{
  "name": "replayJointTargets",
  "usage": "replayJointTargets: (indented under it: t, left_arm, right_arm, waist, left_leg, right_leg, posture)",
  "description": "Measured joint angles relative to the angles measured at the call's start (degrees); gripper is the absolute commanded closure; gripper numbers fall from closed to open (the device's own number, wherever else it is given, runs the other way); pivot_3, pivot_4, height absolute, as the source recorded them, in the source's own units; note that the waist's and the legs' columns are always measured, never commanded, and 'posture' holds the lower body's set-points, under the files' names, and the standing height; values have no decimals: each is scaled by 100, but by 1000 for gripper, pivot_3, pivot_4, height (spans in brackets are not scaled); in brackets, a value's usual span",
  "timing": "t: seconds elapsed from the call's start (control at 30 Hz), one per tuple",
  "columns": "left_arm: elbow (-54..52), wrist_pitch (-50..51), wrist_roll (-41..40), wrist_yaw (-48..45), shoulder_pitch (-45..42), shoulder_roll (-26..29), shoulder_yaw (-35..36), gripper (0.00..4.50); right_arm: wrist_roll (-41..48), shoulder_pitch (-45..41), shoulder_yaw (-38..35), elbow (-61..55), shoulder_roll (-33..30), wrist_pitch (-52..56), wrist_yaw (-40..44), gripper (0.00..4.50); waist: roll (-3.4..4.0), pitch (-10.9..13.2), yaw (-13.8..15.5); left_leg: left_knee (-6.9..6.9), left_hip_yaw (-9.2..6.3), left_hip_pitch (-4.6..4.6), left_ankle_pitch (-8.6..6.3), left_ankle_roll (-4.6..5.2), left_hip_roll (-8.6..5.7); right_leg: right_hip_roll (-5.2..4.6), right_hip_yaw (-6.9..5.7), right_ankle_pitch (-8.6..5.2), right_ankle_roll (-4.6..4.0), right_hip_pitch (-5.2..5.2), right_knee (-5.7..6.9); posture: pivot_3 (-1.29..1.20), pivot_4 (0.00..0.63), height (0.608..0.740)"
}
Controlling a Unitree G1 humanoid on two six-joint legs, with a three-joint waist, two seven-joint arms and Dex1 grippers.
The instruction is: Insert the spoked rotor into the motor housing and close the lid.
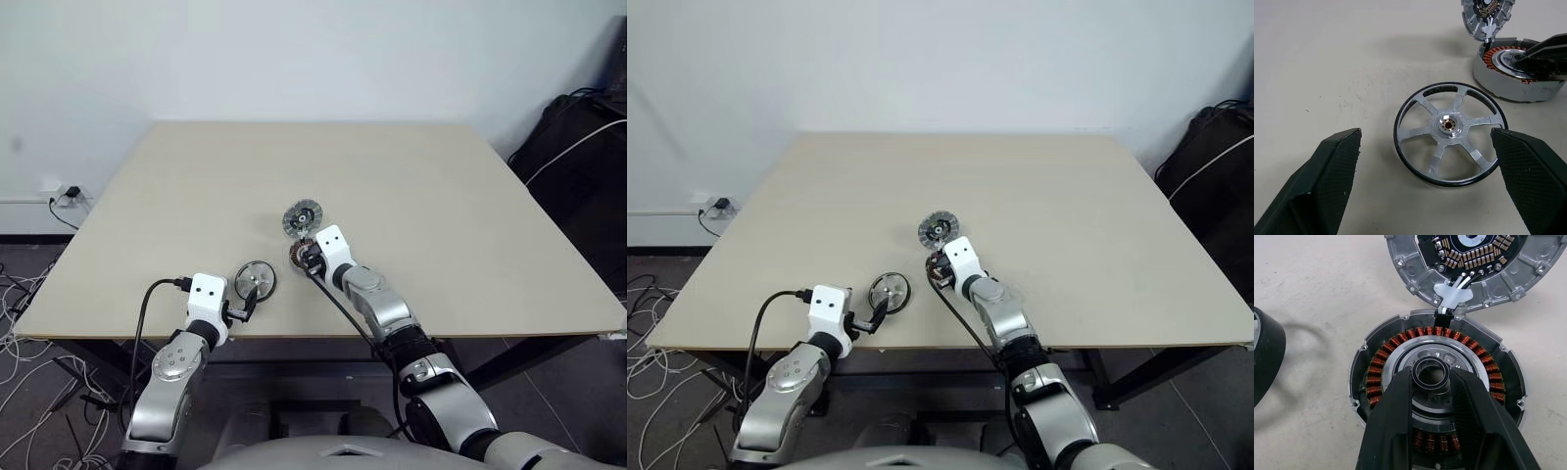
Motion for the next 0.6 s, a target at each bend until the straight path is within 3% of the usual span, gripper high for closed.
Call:
replayJointTargets:
  t: [0.33, 0.43, 0.6]
  left_arm:
    - [0, 0, -2, 5, 15, -14, 0, 0]
    - [0, 0, -3, 7, 24, -22, -1, 0]
    - [0, 0, -3, 7, 44, -30, -1, 0]
  right_arm:
    - [5, -128, -82, 184, 12, -114, -115, 59]
    - [62, -79, -86, 52, 14, -99, 5, 466]
    - [130, 19, -82, -114, 37, -65, 113, 2093]
  waist:
    - [0, 0, -15]
    - [1, 0, -16]
    - [1, 0, -15]
  left_leg:
    - [-2, 0, 3, 0, -1, 0]
    - [-4, 0, 3, 1, -1, 0]
    - [-5, 0, 3, 1, -1, 0]
  right_leg:
    - [-1, 2, 0, 0, 0, 2]
    - [-1, 2, 0, 0, 0, 2]
    - [-4, 2, 0, -1, -1, 2]
  posture:
    - [0, 0, 740]
    - [0, 0, 740]
    - [0, 0, 740]
